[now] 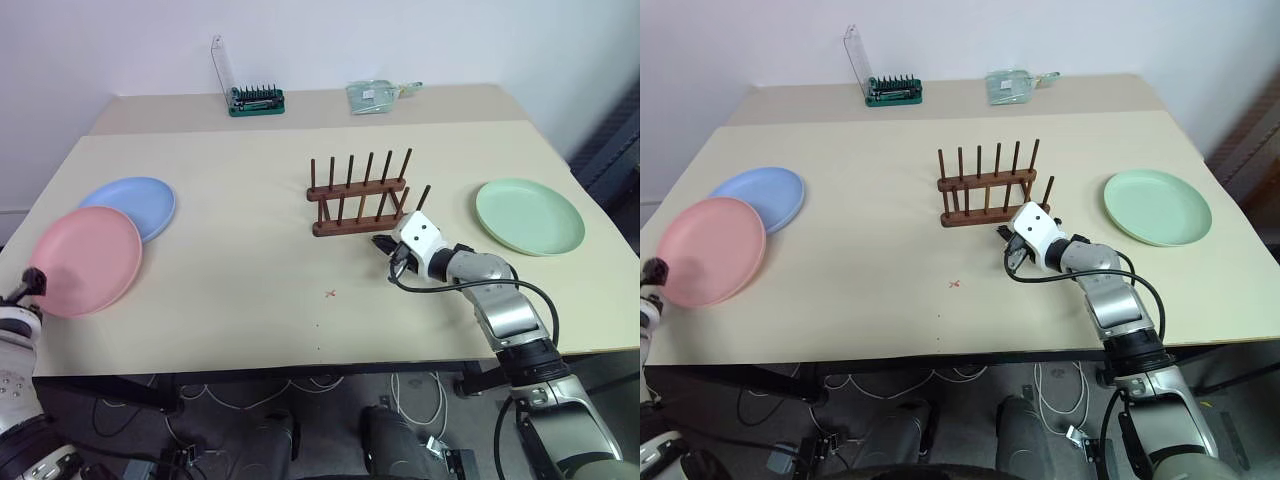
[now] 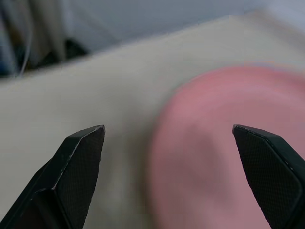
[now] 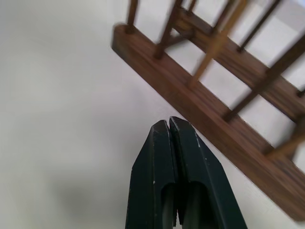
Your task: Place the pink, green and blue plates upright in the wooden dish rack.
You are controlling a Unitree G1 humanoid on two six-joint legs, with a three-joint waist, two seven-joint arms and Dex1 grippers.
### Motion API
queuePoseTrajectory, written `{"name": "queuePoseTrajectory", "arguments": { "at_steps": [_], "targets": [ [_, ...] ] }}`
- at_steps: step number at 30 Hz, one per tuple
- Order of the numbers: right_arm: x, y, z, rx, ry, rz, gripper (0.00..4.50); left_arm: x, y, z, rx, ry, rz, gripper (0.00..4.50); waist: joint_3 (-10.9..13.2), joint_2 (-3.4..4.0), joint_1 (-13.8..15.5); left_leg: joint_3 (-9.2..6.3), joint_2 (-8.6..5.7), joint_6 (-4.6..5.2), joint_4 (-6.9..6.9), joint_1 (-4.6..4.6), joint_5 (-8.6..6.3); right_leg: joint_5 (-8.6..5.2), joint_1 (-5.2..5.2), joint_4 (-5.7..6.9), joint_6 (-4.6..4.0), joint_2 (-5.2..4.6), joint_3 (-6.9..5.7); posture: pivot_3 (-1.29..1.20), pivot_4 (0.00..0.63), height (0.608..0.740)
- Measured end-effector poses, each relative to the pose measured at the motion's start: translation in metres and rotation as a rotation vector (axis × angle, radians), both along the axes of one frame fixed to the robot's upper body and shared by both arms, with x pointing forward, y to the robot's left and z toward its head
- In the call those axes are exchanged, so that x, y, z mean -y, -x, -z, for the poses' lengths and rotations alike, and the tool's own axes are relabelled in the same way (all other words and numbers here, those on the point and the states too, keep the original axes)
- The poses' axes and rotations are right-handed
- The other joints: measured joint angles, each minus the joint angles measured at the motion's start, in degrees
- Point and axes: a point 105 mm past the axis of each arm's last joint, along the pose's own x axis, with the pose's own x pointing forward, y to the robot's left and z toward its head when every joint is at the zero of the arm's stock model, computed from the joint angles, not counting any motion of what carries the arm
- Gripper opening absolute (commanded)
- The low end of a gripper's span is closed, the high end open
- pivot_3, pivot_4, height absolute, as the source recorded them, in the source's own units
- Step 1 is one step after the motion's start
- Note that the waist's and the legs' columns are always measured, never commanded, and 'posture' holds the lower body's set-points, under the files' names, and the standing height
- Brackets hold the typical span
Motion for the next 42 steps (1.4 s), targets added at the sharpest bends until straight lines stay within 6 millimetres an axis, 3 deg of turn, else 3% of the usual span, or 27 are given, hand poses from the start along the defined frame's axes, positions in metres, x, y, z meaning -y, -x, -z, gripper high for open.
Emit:
{"name": "queuePoseTrajectory", "arguments": {
  "at_steps": [2,7,8,10,17,19,26,30,32,34,38,40,42],
  "targets": [
    [-0.001,0.0,-0.001,0.005,-0.002,-0.003,0.0,0.006,-0.001,0.01,-0.02,0.054,0.008,4.41,0.02,-0.25,-0.05,-0.04,0.01,-0.01,-0.01,0.0,-0.01,0.0,0.0,0.0,0.0,0.0,-0.03,0.0,0.15,0.74],
    [0.0,0.0,-0.001,0.004,0.0,-0.004,0.0,0.015,-0.007,0.007,-0.051,0.079,0.071,4.41,0.03,-0.29,-0.32,-0.01,0.01,-0.04,-0.05,0.04,0.0,0.0,-0.02,0.03,-0.01,0.02,-0.02,0.0,0.15,0.74],
    [0.0,0.0,-0.001,0.003,0.0,-0.004,0.0,0.017,-0.008,0.007,-0.053,0.081,0.08,4.18,0.04,-0.28,-0.32,0.0,0.01,-0.04,-0.05,0.04,0.0,0.0,-0.02,0.03,-0.02,0.02,-0.02,0.0,0.15,0.74],
    [0.0,0.0,-0.001,0.003,0.0,-0.003,0.0,0.018,-0.01,0.006,-0.044,0.085,0.087,3.61,0.04,-0.28,-0.22,0.0,0.01,-0.05,-0.05,0.03,0.01,0.0,-0.02,0.02,-0.02,0.02,-0.02,0.0,0.15,0.74],
    [0.002,0.003,0.006,-0.011,0.001,0.006,0.0,0.021,-0.016,0.01,-0.021,0.129,0.094,0.09,0.04,-0.31,-0.27,-0.01,0.01,-0.06,-0.05,0.02,0.01,0.0,-0.02,0.01,-0.02,0.02,-0.02,0.0,0.15,0.74],
    [0.003,0.004,0.008,-0.016,0.001,0.01,0.0,0.021,-0.021,0.001,0.028,0.117,0.099,0.03,0.02,-0.27,-0.27,0.0,0.02,-0.07,-0.04,0.04,0.01,0.0,-0.02,0.01,-0.02,0.01,-0.02,0.0,0.15,0.74],
    [0.004,0.005,0.007,-0.009,0.004,0.01,0.0,0.028,-0.025,0.0,0.13,0.126,0.123,0.03,0.03,-0.28,-0.28,0.01,0.03,-0.07,-0.05,0.02,0.01,0.0,-0.03,0.01,-0.02,0.01,-0.01,0.0,0.15,0.74],
    [-0.003,0.011,-0.004,0.001,-0.024,-0.04,0.0,0.044,-0.036,-0.023,0.227,0.069,0.21,0.03,0.12,-0.45,-0.19,-0.01,0.02,-0.08,-0.02,-0.04,0.01,0.0,-0.03,-0.03,-0.02,0.01,-0.03,0.0,0.15,0.74],
    [-0.006,0.015,-0.01,-0.014,-0.05,-0.073,0.54,0.052,-0.043,-0.038,0.266,0.029,0.244,0.0,0.12,-0.45,-0.2,-0.01,0.02,-0.08,-0.03,-0.03,0.01,0.0,-0.03,-0.03,-0.02,0.01,-0.03,0.0,0.15,0.74],
    [-0.007,0.02,-0.019,0.002,-0.024,-0.118,1.24,0.068,-0.063,-0.062,0.268,-0.068,0.324,0.0,0.26,-0.57,0.13,-0.14,0.01,-0.14,0.02,-0.14,0.05,0.0,-0.04,-0.01,-0.02,0.02,-0.15,0.0,0.15,0.74],
    [-0.025,0.016,-0.059,0.215,0.071,-0.191,3.24,0.127,-0.106,-0.131,0.352,-0.288,0.508,0.0,0.31,-0.67,-0.13,-0.13,-0.03,-0.17,0.03,-0.16,0.07,0.02,-0.03,-0.07,-0.02,0.02,-0.16,0.0,0.15,0.74],
    [-0.033,0.015,-0.075,0.313,0.114,-0.209,4.21,0.15,-0.115,-0.15,0.387,-0.343,0.564,0.0,0.31,-0.67,-0.51,-0.08,0.0,-0.21,-0.08,-0.09,0.05,0.02,-0.06,-0.1,-0.02,0.02,-0.13,0.0,0.15,0.74],
    [-0.035,0.01,-0.079,0.395,0.201,-0.209,4.21,0.172,-0.129,-0.16,0.398,-0.366,0.596,0.0,0.36,-0.7,-0.55,-0.09,0.01,-0.26,-0.08,-0.12,0.02,0.02,-0.15,-0.01,-0.02,0.05,-0.14,0.0,0.15,0.74]
  ]
}}
